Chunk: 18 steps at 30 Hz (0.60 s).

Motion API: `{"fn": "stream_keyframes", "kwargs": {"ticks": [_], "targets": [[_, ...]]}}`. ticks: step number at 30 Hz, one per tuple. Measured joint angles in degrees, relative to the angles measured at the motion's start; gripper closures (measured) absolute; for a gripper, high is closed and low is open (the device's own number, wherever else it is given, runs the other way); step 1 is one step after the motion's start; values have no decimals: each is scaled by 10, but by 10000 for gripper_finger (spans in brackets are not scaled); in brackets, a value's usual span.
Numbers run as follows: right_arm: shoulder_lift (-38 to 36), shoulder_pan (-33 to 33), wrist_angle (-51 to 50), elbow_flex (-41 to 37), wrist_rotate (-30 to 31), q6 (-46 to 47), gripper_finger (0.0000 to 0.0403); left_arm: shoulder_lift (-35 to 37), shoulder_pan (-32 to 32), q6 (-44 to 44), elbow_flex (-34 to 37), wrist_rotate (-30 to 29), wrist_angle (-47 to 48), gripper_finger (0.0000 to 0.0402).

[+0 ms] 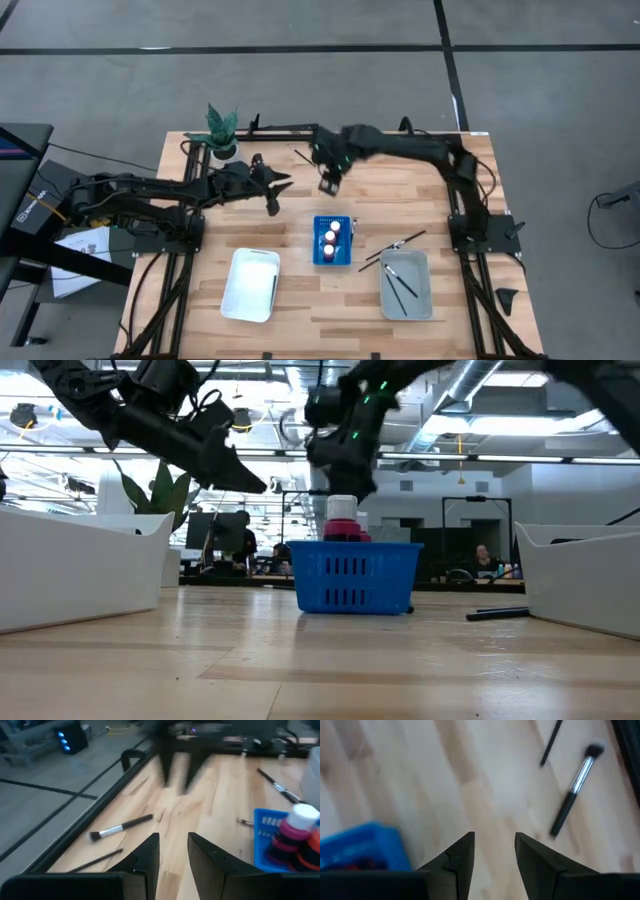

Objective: Pick & Place Paint Supplies
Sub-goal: Put the powder brush into the white bin

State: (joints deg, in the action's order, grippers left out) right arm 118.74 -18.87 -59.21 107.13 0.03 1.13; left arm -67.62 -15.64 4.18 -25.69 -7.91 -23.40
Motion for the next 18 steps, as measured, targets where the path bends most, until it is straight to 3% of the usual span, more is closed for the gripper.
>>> {"fn": "stream_keyframes", "kwargs": {"ticks": [5, 10, 14, 18], "targets": [[-138, 76, 85, -185, 126, 92, 266, -48, 21, -14, 0, -28, -61, 308], [-302, 152, 229, -385, 236, 211, 266, -65, 30, -21, -16, -100, -84, 308], [-403, 211, 357, -513, 294, 250, 266, -65, 46, -31, -67, -133, -79, 308], [-469, 240, 428, -593, 335, 255, 266, -110, 56, -23, -173, -133, -2, 308]]}}
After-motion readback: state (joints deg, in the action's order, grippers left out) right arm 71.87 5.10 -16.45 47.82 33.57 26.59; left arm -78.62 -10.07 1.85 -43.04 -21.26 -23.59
